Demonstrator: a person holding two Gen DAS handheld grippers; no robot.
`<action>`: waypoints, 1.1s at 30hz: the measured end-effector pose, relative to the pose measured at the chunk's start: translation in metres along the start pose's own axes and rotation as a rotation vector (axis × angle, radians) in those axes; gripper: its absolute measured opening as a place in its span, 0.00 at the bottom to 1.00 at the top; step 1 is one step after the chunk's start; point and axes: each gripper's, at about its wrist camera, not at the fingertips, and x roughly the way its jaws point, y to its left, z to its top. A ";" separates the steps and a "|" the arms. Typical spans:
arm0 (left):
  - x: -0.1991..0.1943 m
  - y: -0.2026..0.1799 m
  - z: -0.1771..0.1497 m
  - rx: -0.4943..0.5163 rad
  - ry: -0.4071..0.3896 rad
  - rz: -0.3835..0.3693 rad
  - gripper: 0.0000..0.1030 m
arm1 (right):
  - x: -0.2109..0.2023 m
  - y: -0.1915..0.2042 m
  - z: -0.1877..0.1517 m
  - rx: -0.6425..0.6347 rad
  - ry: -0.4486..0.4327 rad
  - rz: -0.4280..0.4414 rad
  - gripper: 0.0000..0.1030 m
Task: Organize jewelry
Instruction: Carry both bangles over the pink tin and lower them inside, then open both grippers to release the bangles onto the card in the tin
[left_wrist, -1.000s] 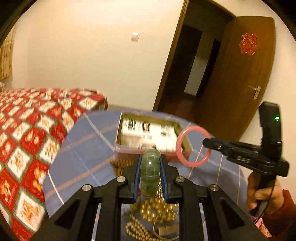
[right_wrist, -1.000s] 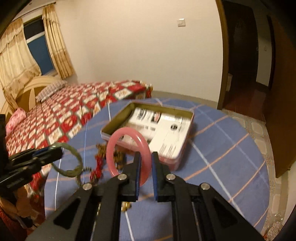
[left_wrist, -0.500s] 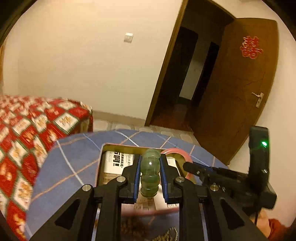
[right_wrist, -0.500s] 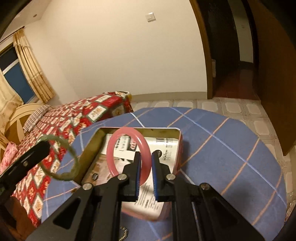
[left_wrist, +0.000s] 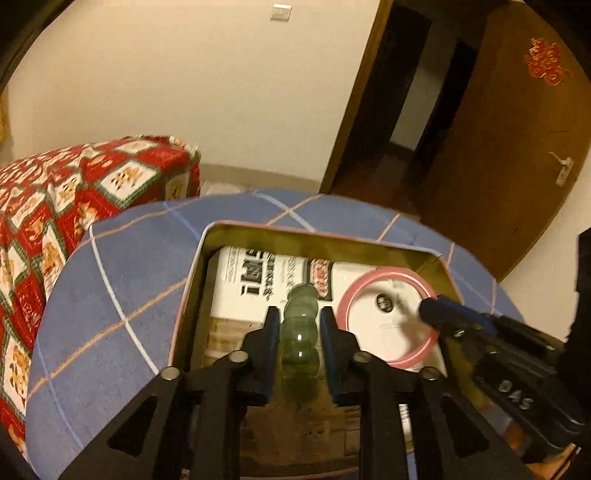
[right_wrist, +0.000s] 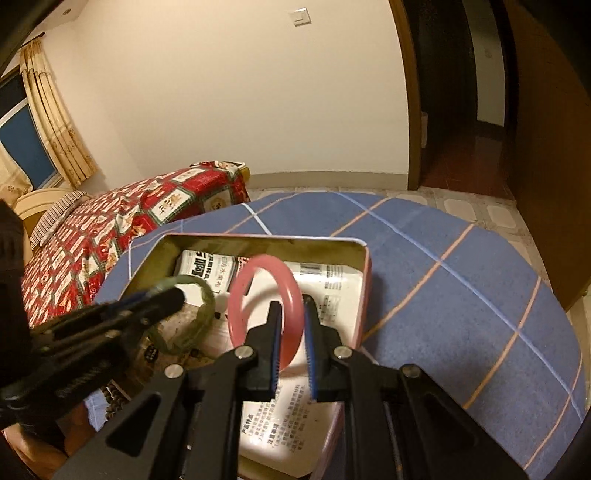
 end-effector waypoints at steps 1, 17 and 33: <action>0.000 -0.001 0.000 0.003 0.007 0.025 0.45 | 0.001 0.000 0.002 0.005 0.002 0.005 0.24; -0.072 -0.004 -0.020 0.019 -0.112 0.118 0.66 | -0.033 0.016 0.000 -0.039 -0.049 -0.037 0.56; -0.105 0.012 -0.082 0.019 -0.085 0.181 0.66 | -0.066 0.020 -0.044 -0.097 -0.029 -0.081 0.56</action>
